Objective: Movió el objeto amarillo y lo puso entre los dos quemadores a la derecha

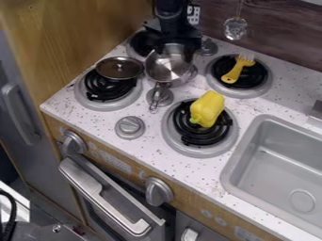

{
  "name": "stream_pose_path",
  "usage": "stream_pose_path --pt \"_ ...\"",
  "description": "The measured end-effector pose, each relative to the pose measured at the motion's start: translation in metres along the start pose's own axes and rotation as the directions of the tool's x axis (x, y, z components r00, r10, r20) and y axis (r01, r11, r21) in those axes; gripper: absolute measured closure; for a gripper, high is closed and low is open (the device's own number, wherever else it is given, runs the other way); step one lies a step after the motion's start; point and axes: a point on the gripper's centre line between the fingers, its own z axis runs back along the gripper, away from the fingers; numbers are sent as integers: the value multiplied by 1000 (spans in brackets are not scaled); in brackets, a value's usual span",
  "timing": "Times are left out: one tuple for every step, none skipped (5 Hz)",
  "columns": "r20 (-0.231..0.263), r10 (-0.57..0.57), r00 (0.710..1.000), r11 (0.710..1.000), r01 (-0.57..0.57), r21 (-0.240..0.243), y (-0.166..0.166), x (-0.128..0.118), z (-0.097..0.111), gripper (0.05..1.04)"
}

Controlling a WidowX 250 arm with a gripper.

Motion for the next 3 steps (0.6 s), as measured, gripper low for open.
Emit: stream_pose_path --pt "-82 -34 996 999 32 -26 -19 -6 10 84" --pt "-164 -85 983 996 85 -5 -36 -15 17 84" --pt "-171 -129 977 992 129 -15 -58 -25 12 84"
